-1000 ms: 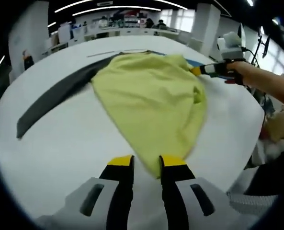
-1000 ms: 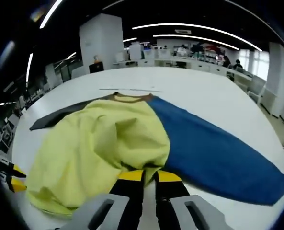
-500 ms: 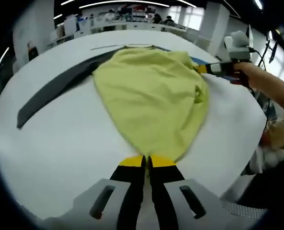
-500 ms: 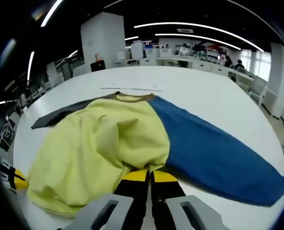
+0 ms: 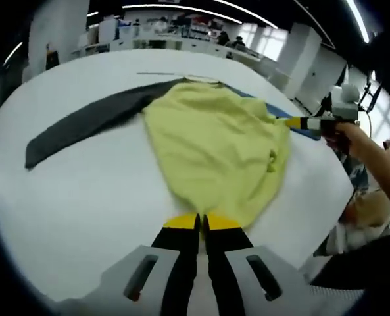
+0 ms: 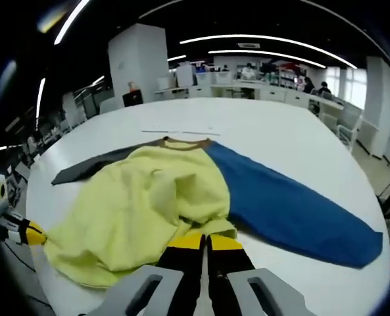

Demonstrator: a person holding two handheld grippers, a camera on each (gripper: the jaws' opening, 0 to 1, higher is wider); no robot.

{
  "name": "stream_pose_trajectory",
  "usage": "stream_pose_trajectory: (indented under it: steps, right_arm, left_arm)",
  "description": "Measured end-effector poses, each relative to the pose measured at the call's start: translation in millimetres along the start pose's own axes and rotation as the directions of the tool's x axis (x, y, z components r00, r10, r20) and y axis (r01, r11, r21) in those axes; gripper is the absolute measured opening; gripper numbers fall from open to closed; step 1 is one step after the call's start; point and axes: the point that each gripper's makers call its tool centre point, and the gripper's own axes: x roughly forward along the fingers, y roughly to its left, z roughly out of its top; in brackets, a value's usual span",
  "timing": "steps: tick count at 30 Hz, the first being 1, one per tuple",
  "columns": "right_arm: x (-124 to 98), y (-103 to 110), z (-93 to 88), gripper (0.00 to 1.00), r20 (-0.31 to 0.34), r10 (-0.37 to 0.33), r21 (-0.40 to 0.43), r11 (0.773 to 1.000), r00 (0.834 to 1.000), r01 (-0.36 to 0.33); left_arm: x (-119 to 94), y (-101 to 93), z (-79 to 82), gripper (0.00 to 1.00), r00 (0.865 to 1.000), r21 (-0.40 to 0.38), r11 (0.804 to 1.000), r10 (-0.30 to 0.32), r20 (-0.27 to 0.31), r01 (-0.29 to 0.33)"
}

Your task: Fold the garment on the visible template until the final outline fits inside the template.

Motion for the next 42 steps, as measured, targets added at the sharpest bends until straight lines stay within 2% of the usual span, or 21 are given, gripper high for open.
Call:
stream_pose_trajectory:
  steps: [4,7,11,15,18,22,32,40,42]
  right_arm:
    - [-16,0,-0.3,0.00,0.012,-0.006,0.007,1.000,1.000,0.006]
    - [-25,2,-2.4,0.00,0.017,-0.003,0.021,1.000,1.000,0.003]
    - [-39,7,-8.9,0.00,0.016,-0.008,0.040,0.999,1.000,0.008]
    - [-54,14,-14.5,0.00,0.022,-0.014,0.058,0.998,1.000,0.013]
    - [-62,20,-20.2,0.00,0.018,-0.013,0.028,1.000,1.000,0.012]
    - [-73,25,-28.5,0.00,0.008,-0.006,0.030,1.000,1.000,0.006]
    - [-96,40,-50.6,0.00,-0.003,-0.025,0.010,1.000,1.000,0.025]
    - [-110,53,-74.3,0.00,-0.027,-0.032,0.046,0.998,0.999,0.033]
    - [-112,56,-81.4,0.00,-0.036,-0.035,0.057,0.998,0.999,0.037]
  left_arm:
    - [-8,4.5,5.3,0.00,1.000,0.008,1.000,-0.012,0.015,0.012]
    - [-13,5.6,6.8,0.00,0.999,-0.030,0.999,-0.044,0.023,0.044]
    - [-18,16.1,9.0,0.00,0.999,-0.028,0.999,-0.029,0.032,0.030]
    - [-24,25.2,14.6,0.00,0.998,-0.062,0.997,-0.037,0.052,0.040]
    - [-27,28.1,15.4,0.00,0.998,-0.047,0.998,-0.041,0.046,0.044]
    - [-30,30.7,16.6,0.00,0.998,0.005,0.999,-0.042,0.050,0.042]
    - [-34,36.3,2.7,0.00,0.999,0.005,0.999,-0.046,0.024,0.046]
    - [-35,41.9,-8.5,0.00,0.999,0.016,0.999,-0.043,-0.007,0.043]
    - [-34,44.3,-13.3,0.00,0.999,0.040,0.999,-0.033,-0.027,0.034]
